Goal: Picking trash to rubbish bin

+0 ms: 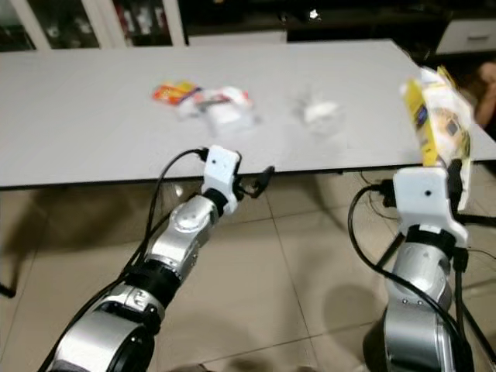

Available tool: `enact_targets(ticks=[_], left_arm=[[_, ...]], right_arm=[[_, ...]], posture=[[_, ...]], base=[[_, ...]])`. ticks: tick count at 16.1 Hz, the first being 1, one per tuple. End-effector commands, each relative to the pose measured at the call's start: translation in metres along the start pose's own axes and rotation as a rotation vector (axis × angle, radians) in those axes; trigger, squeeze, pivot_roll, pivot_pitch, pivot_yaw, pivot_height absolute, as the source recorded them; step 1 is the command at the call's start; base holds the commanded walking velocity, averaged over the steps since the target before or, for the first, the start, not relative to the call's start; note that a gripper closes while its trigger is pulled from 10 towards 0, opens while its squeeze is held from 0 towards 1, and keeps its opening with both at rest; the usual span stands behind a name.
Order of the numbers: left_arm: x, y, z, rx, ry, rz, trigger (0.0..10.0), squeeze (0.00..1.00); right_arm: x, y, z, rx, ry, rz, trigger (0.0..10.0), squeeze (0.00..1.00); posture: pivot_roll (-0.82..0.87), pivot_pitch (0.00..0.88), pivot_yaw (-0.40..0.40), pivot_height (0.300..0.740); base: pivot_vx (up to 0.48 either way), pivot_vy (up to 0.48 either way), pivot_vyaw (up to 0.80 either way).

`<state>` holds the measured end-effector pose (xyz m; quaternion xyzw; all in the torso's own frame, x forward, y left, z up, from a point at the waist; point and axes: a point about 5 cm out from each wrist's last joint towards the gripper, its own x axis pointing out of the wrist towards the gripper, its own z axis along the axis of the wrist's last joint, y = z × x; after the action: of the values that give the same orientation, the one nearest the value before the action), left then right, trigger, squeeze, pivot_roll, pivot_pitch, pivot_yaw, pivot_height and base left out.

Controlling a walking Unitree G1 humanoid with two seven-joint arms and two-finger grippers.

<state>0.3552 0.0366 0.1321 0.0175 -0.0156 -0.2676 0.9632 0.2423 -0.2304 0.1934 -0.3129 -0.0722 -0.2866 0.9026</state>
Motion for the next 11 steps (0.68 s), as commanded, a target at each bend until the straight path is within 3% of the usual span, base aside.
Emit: enact_targets(ticks=[1,5,11], left_arm=[[0.0019,-0.0087,-0.0018,0.002,0.014,-0.024,10.0,0.00],[0.0005,-0.0099,-0.0002,0.008,-0.011,-0.040,10.0,0.00],[-0.0002,-0.0146,-0.0007,0.005,-0.012,-0.095,10.0,0.00]], right_arm=[[0.0003,-0.0065,-0.0030,-0.021,0.013,-0.025,10.0,0.00],[-0.0003,-0.0096,-0.0063,-0.035,0.035,-0.039,10.0,0.00],[-0.0031,-0.0106,-0.0094,-0.041,0.054,-0.040,10.0,0.00]], posture=[[0.04,0.072,0.026,0.740],[0.04,0.076,0.026,0.740],[0.03,0.085,0.031,0.740]], base=[[0.000,0.480,0.00],[0.000,0.000,0.00],[0.000,0.000,-0.79]])
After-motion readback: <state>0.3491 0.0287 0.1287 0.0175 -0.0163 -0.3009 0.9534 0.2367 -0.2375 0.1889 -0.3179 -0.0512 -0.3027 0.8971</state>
